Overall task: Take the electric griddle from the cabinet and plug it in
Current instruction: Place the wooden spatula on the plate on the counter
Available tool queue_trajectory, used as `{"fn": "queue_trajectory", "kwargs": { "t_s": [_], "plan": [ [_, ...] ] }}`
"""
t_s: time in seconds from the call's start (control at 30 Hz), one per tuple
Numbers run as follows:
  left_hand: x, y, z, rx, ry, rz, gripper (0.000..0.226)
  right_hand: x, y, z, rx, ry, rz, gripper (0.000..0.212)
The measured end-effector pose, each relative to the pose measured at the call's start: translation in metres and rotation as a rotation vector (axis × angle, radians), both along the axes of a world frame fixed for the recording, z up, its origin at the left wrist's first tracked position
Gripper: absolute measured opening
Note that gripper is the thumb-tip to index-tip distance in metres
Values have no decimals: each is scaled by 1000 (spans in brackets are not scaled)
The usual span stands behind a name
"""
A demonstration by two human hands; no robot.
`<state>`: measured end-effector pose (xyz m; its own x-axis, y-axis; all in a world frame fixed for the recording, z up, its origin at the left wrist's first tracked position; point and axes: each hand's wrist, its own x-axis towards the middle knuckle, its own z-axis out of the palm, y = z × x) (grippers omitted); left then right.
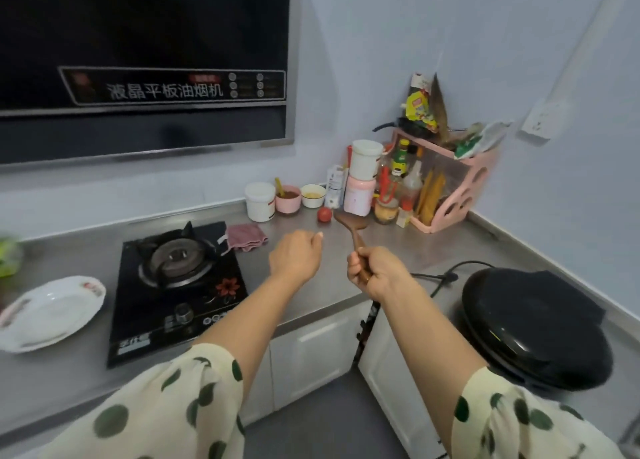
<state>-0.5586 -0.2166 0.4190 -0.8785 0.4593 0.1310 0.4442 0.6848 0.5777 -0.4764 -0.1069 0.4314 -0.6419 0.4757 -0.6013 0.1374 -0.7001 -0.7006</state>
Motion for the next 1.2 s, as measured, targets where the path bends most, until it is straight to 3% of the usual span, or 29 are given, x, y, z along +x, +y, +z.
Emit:
{"fn": "queue_trajectory", "kwargs": {
  "t_s": [0.23, 0.53, 0.7, 0.8, 0.93, 1.1, 1.2],
  "plan": [
    [-61, -53, -21, 41, -73, 175, 44, -71, -28, -8, 1, -12, 143, 28],
    [-159, -174, -45, 331, -274, 587, 51, -175, -112, -12, 30, 15, 340, 24],
    [-209, -262, -95, 505, -449, 896, 45, -226, -165, -11, -2, 60, 472, 21],
    [-230, -304, -130, 444, -578, 990, 40, -246, -187, -16, 5, 50, 514, 21],
    [-229, -329, -144, 446, -582, 1100, 34, -265, -206, -28, 63, 5, 553, 19],
    [-238, -355, -175, 310, -725, 1320, 60, -290, -220, -48, 76, -22, 596, 20],
    [-247, -365, -189, 384, -766, 1459, 67, -304, -224, -57, 79, -40, 621, 19]
  ]
}}
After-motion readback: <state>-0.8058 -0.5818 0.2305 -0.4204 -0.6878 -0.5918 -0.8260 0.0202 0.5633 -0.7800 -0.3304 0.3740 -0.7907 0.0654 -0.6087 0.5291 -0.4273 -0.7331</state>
